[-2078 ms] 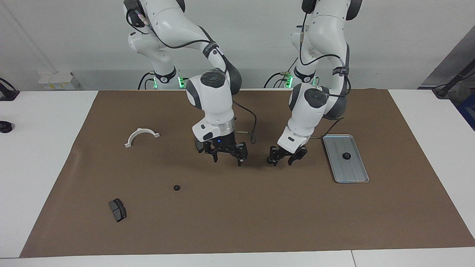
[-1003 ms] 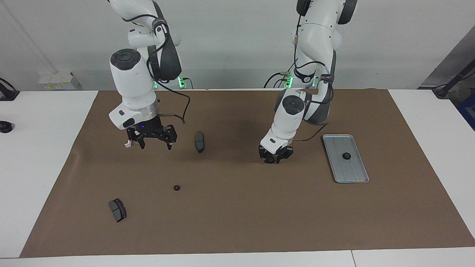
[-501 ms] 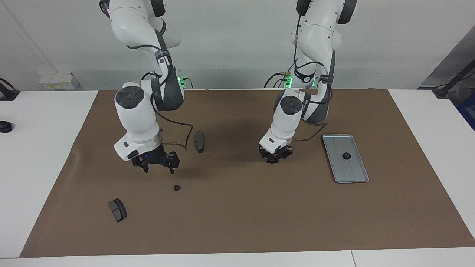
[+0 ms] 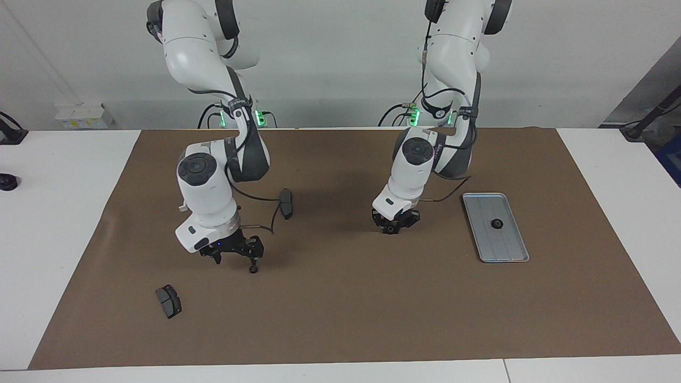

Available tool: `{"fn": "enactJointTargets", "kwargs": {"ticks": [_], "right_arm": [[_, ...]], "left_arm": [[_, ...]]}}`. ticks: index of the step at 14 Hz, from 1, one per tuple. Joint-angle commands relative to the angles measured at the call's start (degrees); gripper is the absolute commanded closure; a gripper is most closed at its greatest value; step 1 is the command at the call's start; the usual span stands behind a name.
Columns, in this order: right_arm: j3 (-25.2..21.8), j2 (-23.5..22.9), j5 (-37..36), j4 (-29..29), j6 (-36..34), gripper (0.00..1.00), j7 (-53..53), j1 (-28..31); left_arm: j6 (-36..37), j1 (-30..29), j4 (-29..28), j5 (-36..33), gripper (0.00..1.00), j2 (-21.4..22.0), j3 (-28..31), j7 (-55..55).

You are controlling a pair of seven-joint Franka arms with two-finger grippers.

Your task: Pick bearing gear from pile to tray

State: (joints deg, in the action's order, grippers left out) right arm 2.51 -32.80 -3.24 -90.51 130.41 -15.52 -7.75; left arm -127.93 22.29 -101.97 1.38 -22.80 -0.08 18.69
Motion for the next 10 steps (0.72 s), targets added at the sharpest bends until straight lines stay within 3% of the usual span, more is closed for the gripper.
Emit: {"fn": "enactJointTargets", "kwargs": {"ticks": [1, 5, 8, 10], "right_arm": [[0.7, -1.1, 1.7, 1.1, 0.1, 0.08, 1.2, 0.5], [0.7, -1.1, 1.9, -0.8, 0.3, 0.35, 1.2, 0.1], [0.7, -0.9, 1.9, -2.8, 3.1, 0.39, 1.2, 0.1], [0.7, -0.9, 1.9, -2.8, 2.8, 0.53, 1.2, 0.1]], "left_arm": [[5.6, -6.7, 4.1, 0.5, 1.0, -0.8, -0.6, -7.3], [11.6, -16.4, 1.0, 3.0, 1.0, 2.4, -0.5, -23.9], [11.7, -20.8, -4.9, 3.0, 1.0, 5.2, -0.4, -33.4], [11.2, -21.8, -8.5, 3.0, 1.0, 6.8, -0.4, -36.1]]}}
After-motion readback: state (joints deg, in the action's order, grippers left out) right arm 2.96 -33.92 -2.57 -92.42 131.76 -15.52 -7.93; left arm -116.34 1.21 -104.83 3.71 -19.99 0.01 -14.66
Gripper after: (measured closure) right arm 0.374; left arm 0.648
